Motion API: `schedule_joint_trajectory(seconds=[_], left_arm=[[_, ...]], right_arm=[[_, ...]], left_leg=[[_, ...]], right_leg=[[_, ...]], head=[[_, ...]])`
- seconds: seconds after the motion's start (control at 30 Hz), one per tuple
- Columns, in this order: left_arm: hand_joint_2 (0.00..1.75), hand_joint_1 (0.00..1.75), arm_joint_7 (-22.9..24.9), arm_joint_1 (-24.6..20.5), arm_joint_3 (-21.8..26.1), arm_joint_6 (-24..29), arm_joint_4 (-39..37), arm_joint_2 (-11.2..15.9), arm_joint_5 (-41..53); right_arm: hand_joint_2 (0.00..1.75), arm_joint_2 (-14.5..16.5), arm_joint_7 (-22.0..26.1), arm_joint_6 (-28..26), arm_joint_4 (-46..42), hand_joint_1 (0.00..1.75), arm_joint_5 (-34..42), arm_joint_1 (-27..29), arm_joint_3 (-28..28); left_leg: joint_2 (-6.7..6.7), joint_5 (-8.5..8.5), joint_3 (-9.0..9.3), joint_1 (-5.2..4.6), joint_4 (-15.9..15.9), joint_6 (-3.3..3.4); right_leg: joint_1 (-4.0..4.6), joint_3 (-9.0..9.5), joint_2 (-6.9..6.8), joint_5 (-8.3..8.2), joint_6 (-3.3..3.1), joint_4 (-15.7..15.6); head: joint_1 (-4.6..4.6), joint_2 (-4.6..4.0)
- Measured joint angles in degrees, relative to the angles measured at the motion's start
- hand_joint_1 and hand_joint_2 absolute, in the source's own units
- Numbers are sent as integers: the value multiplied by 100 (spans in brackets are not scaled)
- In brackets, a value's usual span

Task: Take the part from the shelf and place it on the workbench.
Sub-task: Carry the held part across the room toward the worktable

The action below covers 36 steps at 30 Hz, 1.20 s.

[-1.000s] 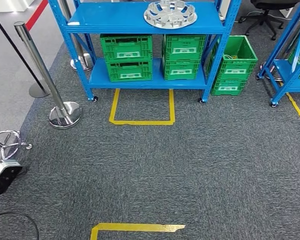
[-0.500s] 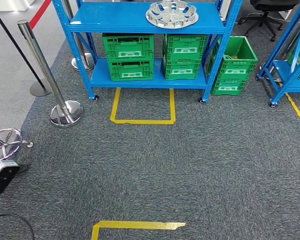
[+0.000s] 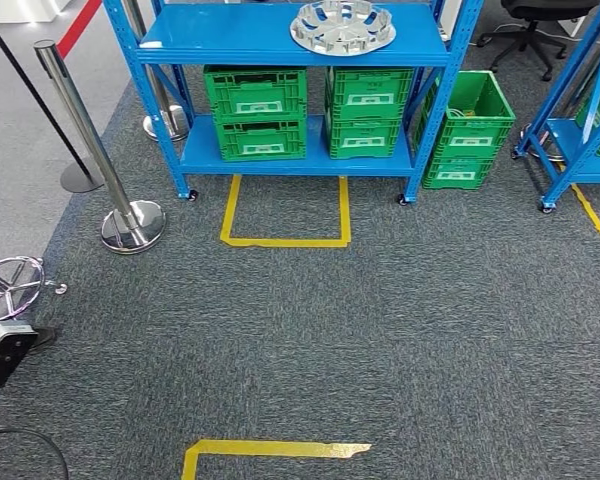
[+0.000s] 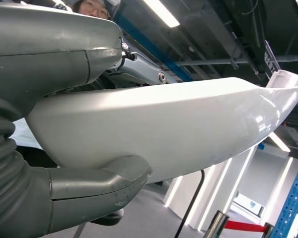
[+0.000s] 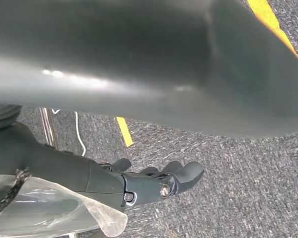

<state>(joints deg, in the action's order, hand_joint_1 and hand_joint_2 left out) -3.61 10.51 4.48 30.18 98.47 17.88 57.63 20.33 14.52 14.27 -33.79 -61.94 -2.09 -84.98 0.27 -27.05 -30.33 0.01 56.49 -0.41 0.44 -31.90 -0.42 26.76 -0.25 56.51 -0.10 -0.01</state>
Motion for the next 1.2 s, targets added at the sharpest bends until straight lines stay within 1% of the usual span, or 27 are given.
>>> schedule_joint_trajectory(seconds=[0.2,0.47,0.53,0.57,0.6,0.63,0.67,0.7,0.77,0.8,0.83,0.87,0.9,0.93,0.97,1.0,1.03,1.07,1.13,1.17,1.2], left_arm=[[175,143,-1,0,1,-5,0,0,1],[175,143,-56,-2,-1,-51,-2,5,-5],[175,143,-64,-8,-1,-67,-2,14,-11],[175,143,-67,-13,0,-72,-2,24,-13],[175,143,-69,-17,0,-74,-2,34,-15],[175,143,-72,-23,-1,-74,-2,43,-16],[175,143,-75,-31,-2,-72,-2,47,-18],[175,143,-78,-38,-4,-71,-3,47,-20],[175,143,-81,-48,-11,-70,-7,43,-21],[175,143,-83,-47,-17,-70,-10,40,-21],[175,143,-84,-47,-24,-70,-13,37,-22],[175,143,-85,-49,-29,-70,-16,36,-25],[175,143,-85,-49,-32,-70,-17,34,-28],[175,143,-85,-51,-33,-69,-17,35,-32],[175,143,-85,-56,-30,-68,-17,40,-36],[175,143,-85,-63,-25,-67,-17,46,-39],[175,143,-85,-69,-18,-64,-17,57,-42],[175,143,-85,-75,-12,-62,-17,68,-46],[175,143,-85,-78,-5,-59,-17,84,-61],[175,143,-85,-78,-3,-59,-17,87,-67],[175,143,-85,-78,0,-59,-17,88,-71]], right_arm=[[0,0,16,16,0,0,11,0,0],[0,-1,99,214,15,0,147,4,0],[0,-2,106,240,36,0,168,6,0],[0,-2,108,256,48,0,179,6,0],[0,-5,110,273,58,0,187,7,0],[0,-8,112,290,67,0,196,9,0],[0,-11,113,305,76,0,203,11,0],[0,-17,113,317,87,0,210,13,-1],[0,-30,109,332,108,0,222,19,-1],[0,-39,104,340,116,0,226,25,-1],[0,-48,99,346,123,0,228,32,-1],[0,-57,95,354,131,0,229,36,-1],[0,-65,92,358,139,0,229,37,0],[0,-69,89,349,149,0,227,32,0],[0,-72,84,326,162,0,222,25,1],[0,-72,74,289,173,0,213,22,1],[0,-71,62,245,184,0,202,23,1],[0,-71,49,210,192,0,190,29,1],[0,-70,37,169,199,0,178,32,0],[0,-70,37,154,202,0,174,26,0],[0,-70,39,136,204,0,172,20,0]], left_leg=[[0,4,-3,0,0,3],[0,5,-3,0,0,4],[0,5,-12,-11,21,39],[0,16,-15,-16,14,69],[14,49,-5,1,-27,106],[35,91,11,20,-93,132],[58,136,21,43,-158,159],[87,172,21,65,-206,174],[138,199,-21,71,-216,178],[174,204,-39,77,-211,165],[213,205,-50,90,-201,146],[249,199,-59,112,-181,117],[279,185,-67,140,-147,75],[302,161,-79,161,-99,20],[317,131,-98,167,-41,-42],[327,99,-115,163,12,-90],[332,85,-129,152,47,-94],[332,86,-138,143,65,-52],[322,119,-140,142,57,114],[320,132,-141,144,50,174],[318,142,-140,147,39,200]], right_leg=[[0,-2,0,-3,0,0],[0,-4,0,-7,0,0],[-17,-4,-3,-32,30,-14],[-20,-4,-4,-49,54,-27],[-23,-12,1,-50,77,-30],[-16,-41,13,-4,95,7],[-12,-108,24,99,118,128],[-21,-237,35,269,140,385],[-64,-589,39,647,198,1141],[-92,-723,37,750,226,1444],[-120,-756,33,746,258,1547],[-147,-668,21,636,290,1411],[-178,-469,-5,455,324,1065],[-200,-242,-26,328,362,664],[-216,-48,-28,236,361,332],[-230,74,-23,199,336,130],[-231,113,-7,217,301,70],[-232,117,7,198,251,74],[-217,114,2,186,217,80],[-204,112,2,184,200,81],[-190,111,1,184,179,81]], head=[[0,1],[1,0],[-3,1],[-3,1],[-7,1],[-2,1],[11,1],[21,1],[38,1],[38,1],[38,1],[37,1],[39,1],[44,1],[48,1],[45,0],[38,0],[28,-1],[16,1],[16,1],[15,1]])
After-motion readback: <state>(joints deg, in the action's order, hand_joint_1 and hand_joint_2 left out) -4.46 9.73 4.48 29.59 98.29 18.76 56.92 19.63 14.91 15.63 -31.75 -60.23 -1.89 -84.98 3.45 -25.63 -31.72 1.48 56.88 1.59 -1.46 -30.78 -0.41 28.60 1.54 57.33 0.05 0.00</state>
